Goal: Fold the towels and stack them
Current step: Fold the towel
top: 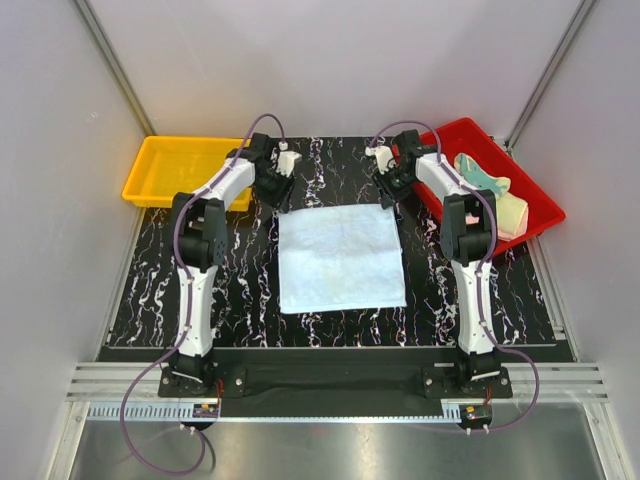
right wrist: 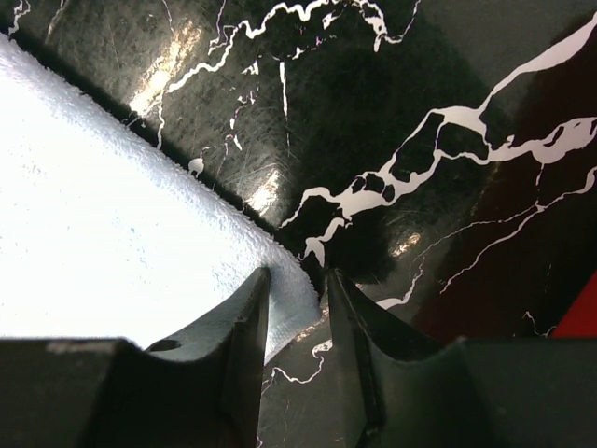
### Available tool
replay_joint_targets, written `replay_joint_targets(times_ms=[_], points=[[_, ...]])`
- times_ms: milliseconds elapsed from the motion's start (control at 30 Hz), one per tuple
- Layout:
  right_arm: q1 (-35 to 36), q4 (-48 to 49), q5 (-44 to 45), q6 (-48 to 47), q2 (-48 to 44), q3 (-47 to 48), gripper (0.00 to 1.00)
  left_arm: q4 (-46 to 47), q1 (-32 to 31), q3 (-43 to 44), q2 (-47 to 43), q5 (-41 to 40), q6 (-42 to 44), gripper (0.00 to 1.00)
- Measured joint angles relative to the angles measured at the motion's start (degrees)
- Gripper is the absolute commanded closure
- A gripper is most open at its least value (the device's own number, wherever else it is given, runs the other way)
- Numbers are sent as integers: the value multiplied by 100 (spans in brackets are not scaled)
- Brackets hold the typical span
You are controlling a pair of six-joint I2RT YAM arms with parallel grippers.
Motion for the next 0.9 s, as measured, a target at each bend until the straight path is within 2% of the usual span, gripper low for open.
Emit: replay_joint_targets(times_ms=[333,667,867,900], points=[[-122,-162,-275,-94,105,164,69,-262,76,144,162,310,131,52],[-140,-238,-310,-101,173,289,73,-293,85,168,175,127,63,53],[-140,-262,-315,-96,177,297,73,11,87,-136,-354,-15,-284,58],[-140,-269,-317,-96,177,297,73,55,83,-184,-514,28,-334,61]])
